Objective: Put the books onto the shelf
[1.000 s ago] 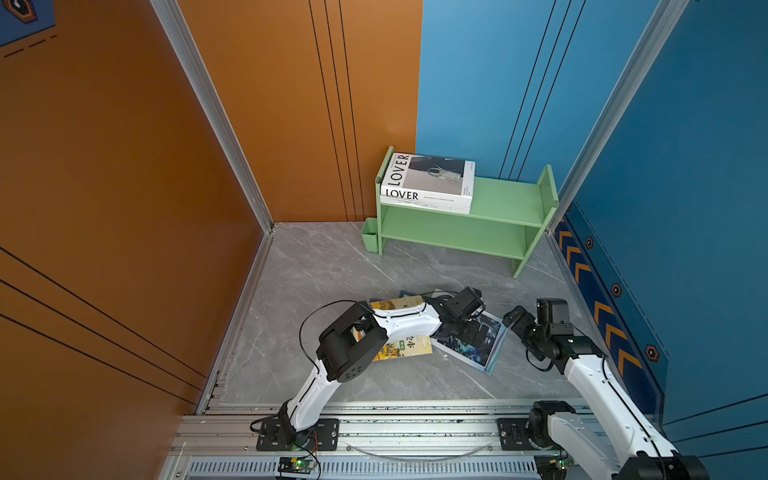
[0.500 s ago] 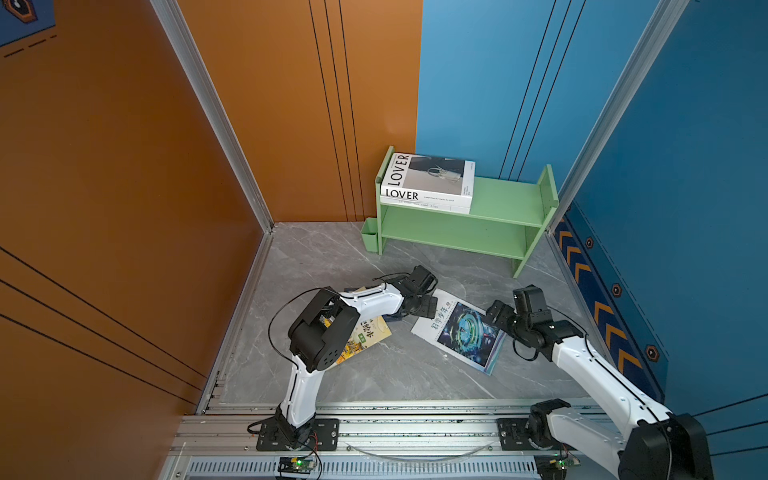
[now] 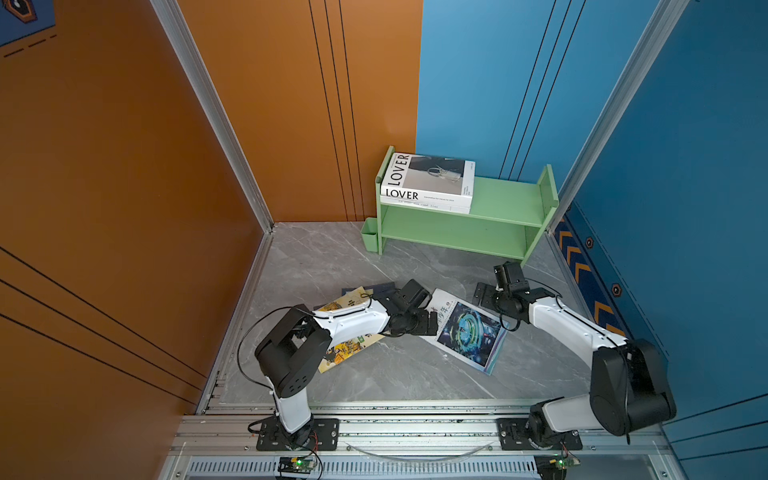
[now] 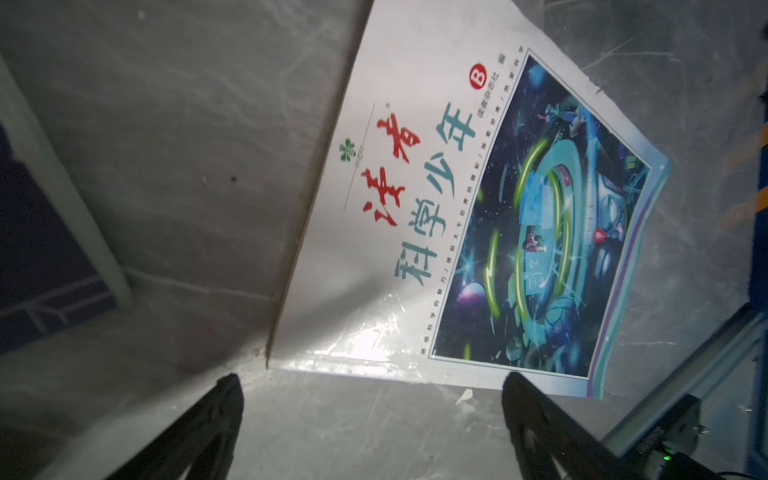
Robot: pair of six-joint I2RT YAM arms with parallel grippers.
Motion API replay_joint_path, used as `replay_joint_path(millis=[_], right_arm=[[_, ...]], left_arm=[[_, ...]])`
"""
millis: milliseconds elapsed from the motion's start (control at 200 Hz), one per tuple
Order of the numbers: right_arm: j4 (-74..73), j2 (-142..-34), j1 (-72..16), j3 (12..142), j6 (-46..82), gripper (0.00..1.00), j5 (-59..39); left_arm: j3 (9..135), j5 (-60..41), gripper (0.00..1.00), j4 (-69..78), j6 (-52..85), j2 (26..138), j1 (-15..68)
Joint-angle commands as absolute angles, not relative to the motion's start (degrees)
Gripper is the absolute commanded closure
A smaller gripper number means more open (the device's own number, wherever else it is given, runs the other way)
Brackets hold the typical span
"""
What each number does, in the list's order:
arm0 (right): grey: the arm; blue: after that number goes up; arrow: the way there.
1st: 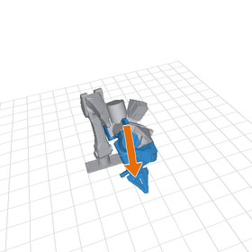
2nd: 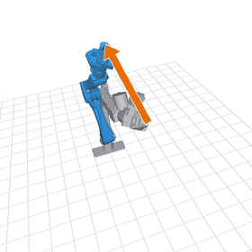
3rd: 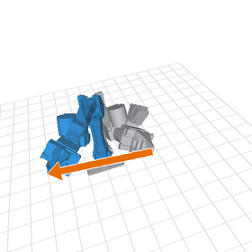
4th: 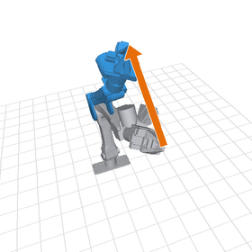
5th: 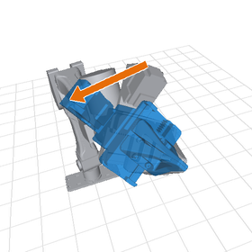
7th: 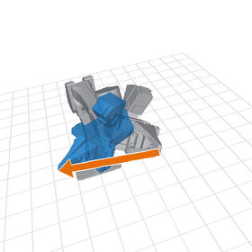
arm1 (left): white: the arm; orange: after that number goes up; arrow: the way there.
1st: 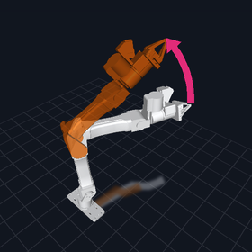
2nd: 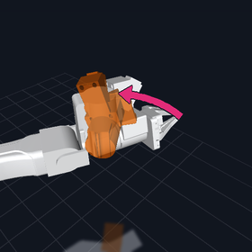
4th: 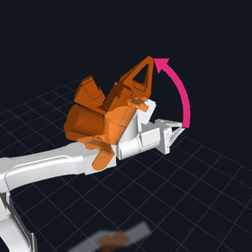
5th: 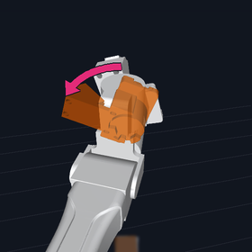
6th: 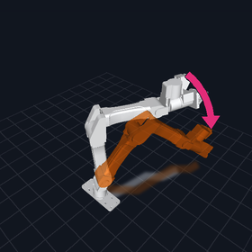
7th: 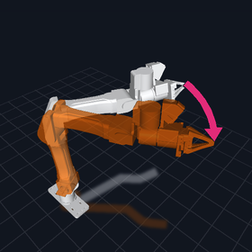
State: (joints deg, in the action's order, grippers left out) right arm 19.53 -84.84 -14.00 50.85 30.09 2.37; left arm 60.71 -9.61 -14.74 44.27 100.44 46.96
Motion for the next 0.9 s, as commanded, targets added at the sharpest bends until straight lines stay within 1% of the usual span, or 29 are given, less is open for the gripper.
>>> replay_joint_path(millis=[0, 220, 395, 531, 726, 816, 896], right_arm=[[20.93, -89.27, -14.89, 54.58, 27.17, 0.03, 0.82], [21.16, -94.91, -16.41, 55.22, 28.1, 0.04, 0.45], [21.84, -95.22, -18.63, 52.54, 30.76, 0.05, 0.17], [21.31, -92.25, -21.01, 48.26, 33.76, 0.05, -0.28], [17.55, -85.35, -24.83, 41.53, 40.58, 0.05, -3.39], [18.27, -81.82, -26.89, 40.38, 42.56, 0.05, -1.09], [19.29, -78.93, -27.2, 39.7, 43.28, 0.04, 2.1]], left_arm=[[54.51, -16.48, 0.02, -6.81, 52.46, 99.73, 47.46], [53.91, -15.49, 0.02, -3.18, 55.02, 102.53, 47.77], [56.54, -13.57, 0.02, -2.86, 53.92, 106.59, 45.18], [58.62, -13.47, 0.02, -0.03, 52.64, 109.3, 42.12], [67.58, -15.16, 0.02, 2.27, 50.01, 113.23, 38.66], [69.23, -15.49, 0.01, 2.19, 49.63, 113.12, 37.65], [68.19, -14.29, 0.0, 0.91, 49.08, 111.44, 37.08]])
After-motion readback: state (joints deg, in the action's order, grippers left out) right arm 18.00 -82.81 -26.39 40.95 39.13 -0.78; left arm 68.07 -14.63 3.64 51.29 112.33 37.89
